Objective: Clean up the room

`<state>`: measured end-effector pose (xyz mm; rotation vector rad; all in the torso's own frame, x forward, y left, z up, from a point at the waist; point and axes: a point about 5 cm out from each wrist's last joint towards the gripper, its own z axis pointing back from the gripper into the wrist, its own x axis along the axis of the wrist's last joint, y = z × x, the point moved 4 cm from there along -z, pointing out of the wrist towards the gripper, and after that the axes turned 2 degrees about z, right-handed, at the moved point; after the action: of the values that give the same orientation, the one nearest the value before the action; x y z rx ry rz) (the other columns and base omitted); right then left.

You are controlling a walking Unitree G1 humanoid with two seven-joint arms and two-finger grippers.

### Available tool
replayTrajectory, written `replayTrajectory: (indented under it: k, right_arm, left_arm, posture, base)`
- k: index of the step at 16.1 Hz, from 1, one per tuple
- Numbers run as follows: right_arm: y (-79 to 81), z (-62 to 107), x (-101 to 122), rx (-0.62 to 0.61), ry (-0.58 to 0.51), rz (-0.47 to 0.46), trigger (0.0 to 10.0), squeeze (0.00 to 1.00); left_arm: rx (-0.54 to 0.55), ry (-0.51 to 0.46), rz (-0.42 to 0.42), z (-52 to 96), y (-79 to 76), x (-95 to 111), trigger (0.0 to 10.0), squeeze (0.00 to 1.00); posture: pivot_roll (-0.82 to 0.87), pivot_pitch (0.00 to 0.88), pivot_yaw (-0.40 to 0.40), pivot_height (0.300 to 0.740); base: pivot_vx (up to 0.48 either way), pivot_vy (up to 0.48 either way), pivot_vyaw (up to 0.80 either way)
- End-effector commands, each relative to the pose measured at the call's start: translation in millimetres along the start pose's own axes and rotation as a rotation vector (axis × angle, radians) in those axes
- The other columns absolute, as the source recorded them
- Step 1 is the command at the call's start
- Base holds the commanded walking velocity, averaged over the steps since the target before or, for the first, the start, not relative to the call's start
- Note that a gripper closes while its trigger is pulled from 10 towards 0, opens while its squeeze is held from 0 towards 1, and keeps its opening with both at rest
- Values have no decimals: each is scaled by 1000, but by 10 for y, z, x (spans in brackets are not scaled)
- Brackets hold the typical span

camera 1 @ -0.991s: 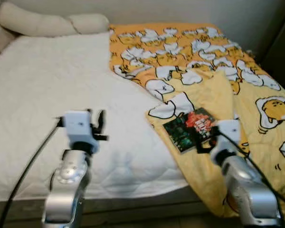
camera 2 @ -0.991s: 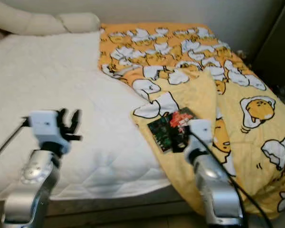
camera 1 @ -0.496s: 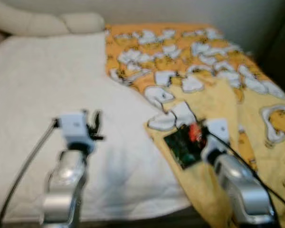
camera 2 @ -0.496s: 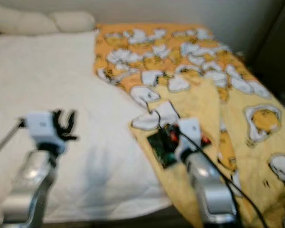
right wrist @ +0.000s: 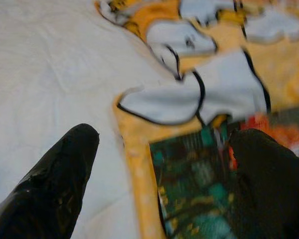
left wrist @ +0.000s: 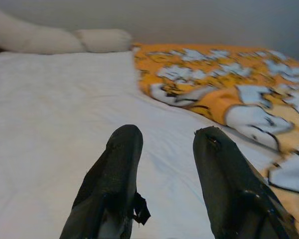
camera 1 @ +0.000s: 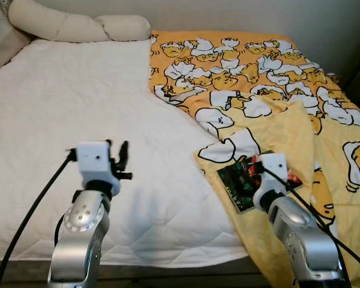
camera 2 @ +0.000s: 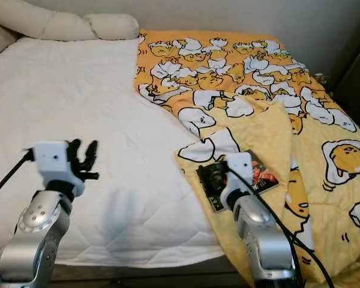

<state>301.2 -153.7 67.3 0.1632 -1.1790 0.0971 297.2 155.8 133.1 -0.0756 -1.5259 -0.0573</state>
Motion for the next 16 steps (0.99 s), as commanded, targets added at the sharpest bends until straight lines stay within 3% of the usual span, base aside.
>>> replayTrajectory:
  k: [1,3,5,6,7,8,10,16]
  right_arm:
    - [-103,-42,-31,-51,36,-59,10000,1000]
    - [-274,-101,-194,-154,105,-218,10000,1000]
    - [-383,-104,-325,-213,146,-308,10000,1000]
    - [-450,-90,-424,-252,169,-387,10000,1000]
    - [-508,-65,-507,-281,195,-377,10000,1000]
    - [-515,-49,-558,-292,214,-383,10000,1000]
    - [-548,-37,-602,-328,232,-403,10000,1000]
    - [-579,-97,-717,-337,233,-526,10000,1000]
  left_arm:
    - [-64,42,-23,-48,-85,-63,10000,0]
    - [-149,62,-76,-104,-140,-83,10000,0]
    - [-208,57,-73,-127,-187,-49,10000,0]
    - [-306,55,-31,-103,-268,5,10000,0]
    - [-487,84,18,4,-426,27,10000,0]
    - [-634,128,-6,120,-533,-14,10000,0]
    - [-762,169,-82,187,-589,-63,10000,0]
    - [-882,200,-95,189,-666,-34,10000,0]
  posture:
    - [-56,40,-9,740]
    - [-59,41,0,740]
    - [-54,44,0,740]
    - [-51,48,3,740]
    - [-48,53,3,740]
    - [-43,55,1,740]
    - [-40,61,-2,740]
    - [-53,75,27,740]
  base:
    - [0,0,0]
    - [0,0,0]
    - [0,0,0]
    - [0,0,0]
    - [0,0,0]
    - [0,0,0]
    - [0,0,0]
    - [0,0,0]
